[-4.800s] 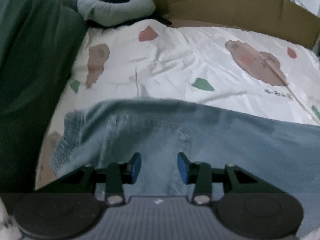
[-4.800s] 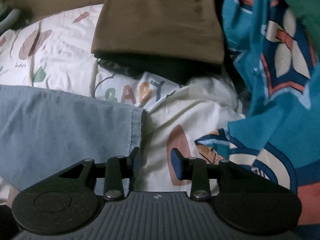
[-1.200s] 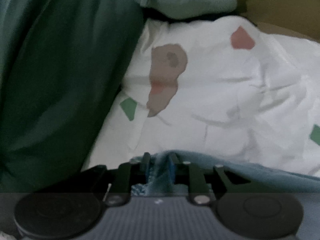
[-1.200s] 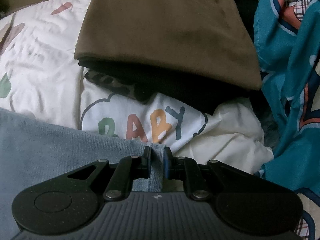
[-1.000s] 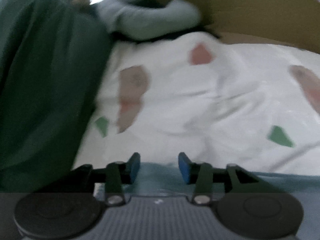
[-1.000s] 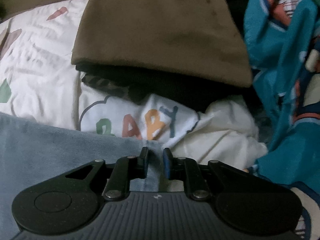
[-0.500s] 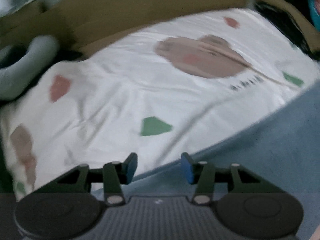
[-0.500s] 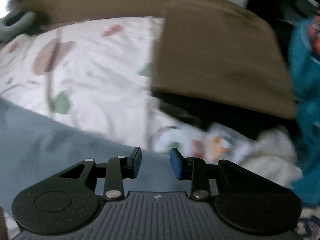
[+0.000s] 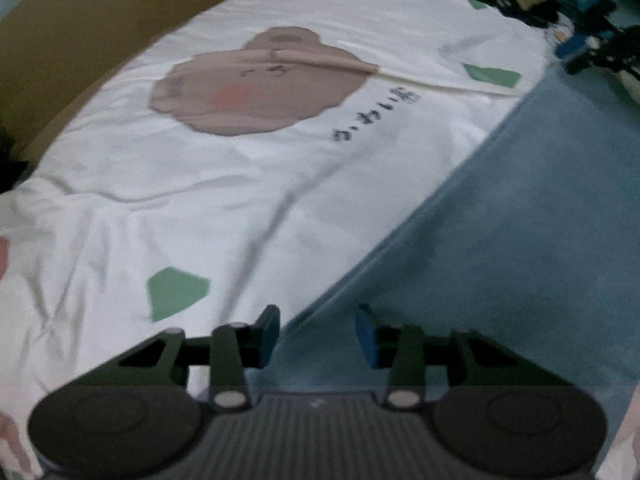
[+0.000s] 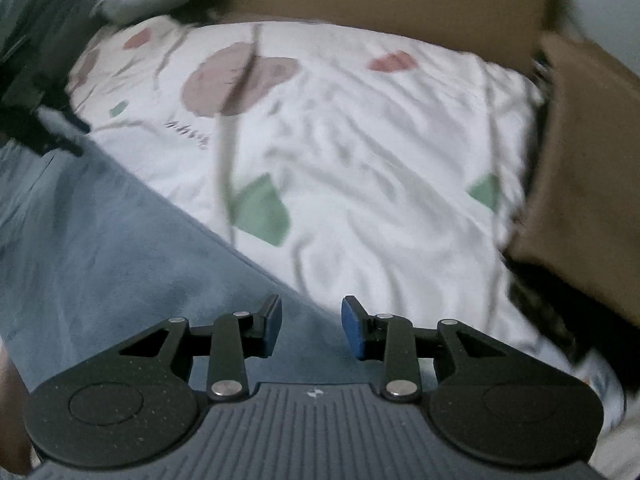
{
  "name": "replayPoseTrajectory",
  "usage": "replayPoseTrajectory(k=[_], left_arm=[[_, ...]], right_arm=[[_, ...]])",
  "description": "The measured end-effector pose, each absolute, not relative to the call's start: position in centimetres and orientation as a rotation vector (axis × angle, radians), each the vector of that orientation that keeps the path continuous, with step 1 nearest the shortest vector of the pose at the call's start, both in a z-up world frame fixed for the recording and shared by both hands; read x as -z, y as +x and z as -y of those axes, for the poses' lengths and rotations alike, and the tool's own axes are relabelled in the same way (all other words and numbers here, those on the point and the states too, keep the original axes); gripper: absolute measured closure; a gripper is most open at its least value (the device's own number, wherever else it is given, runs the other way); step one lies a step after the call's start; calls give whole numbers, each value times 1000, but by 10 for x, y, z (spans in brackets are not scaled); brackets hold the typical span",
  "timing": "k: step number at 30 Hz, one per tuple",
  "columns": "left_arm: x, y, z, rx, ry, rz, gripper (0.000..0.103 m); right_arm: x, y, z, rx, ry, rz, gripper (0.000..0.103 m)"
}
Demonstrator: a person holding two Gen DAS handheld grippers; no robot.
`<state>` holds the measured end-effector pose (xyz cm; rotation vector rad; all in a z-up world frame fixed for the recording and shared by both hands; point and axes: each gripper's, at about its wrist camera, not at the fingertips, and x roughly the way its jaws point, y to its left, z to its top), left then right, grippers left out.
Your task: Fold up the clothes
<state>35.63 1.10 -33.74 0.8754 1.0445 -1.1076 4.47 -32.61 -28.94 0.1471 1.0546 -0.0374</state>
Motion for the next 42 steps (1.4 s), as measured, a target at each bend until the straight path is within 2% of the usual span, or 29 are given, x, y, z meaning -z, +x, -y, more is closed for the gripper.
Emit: replayPoseTrajectory(k=[2,4,10,11,12,14,15,28,33,38,40,42], left_arm=[[339,354,-8,1134,887,-1046,71],[341,352,-7,1153,901,-1043,91],[338,354,-10,1178,893,-1022,98],[337,354,-10,1180,894,-1015,98],[336,354,-11,1179,892,-1007,99],[332,355,-12,1176,882,-998,99],[331,355,-13,1175,876,-995,99],[329,358,-18,1155,811,-993,100],[347,363,-15,1124,800,-1013,100],[361,363,-11,1061,784,-1043,91],[356,359,-11,1028,802,-1020,80],[350,354,-14,1000,805,-996,81]], right_arm=[[292,54,318,-9,121,-1056,63],[295,62,309,-56,98,-1056,63],[304,85,289,-192,6,-1085,66],[305,88,287,-209,-7,-1090,68],[305,89,286,-216,-17,-1092,78],[305,91,286,-229,-37,-1095,90],[305,92,286,-236,-47,-1097,103],[298,95,286,-203,-78,-1076,103],[304,99,286,-167,-62,-1084,103],[315,104,282,-127,-47,-1116,103],[308,103,282,-107,-29,-1103,101],[298,98,283,-103,-7,-1063,100]])
